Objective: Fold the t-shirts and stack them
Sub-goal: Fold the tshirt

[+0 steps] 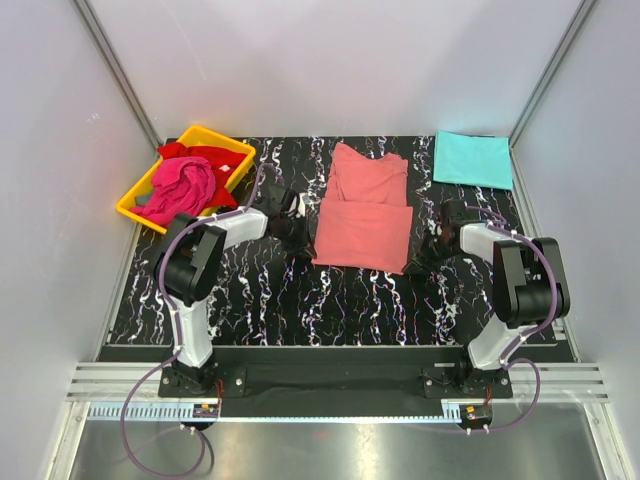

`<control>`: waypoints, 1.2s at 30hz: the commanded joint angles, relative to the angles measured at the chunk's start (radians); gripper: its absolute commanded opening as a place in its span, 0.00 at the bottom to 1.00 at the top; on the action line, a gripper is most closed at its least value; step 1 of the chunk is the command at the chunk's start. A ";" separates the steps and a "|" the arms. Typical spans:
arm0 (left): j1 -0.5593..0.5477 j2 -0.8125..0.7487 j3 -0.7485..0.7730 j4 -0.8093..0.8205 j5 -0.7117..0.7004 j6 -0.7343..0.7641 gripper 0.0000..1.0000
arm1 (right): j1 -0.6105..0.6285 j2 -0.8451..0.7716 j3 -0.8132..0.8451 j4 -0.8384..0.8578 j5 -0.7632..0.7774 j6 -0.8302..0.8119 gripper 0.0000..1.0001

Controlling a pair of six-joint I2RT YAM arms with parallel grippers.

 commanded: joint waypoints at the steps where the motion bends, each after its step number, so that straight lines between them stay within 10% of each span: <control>1: -0.010 0.017 -0.004 -0.062 -0.069 0.019 0.00 | 0.004 0.009 -0.019 0.039 -0.016 -0.047 0.00; 21: -0.113 -0.429 -0.479 -0.145 -0.164 -0.132 0.00 | 0.192 -0.311 -0.269 -0.063 -0.001 0.075 0.01; 29: -0.168 -0.591 -0.599 -0.104 -0.249 -0.275 0.50 | 0.202 -0.532 -0.318 -0.172 0.036 0.124 0.50; 36: -0.171 -0.640 -0.677 -0.024 -0.213 -0.307 0.55 | 0.202 -0.489 -0.326 -0.127 0.013 0.126 0.55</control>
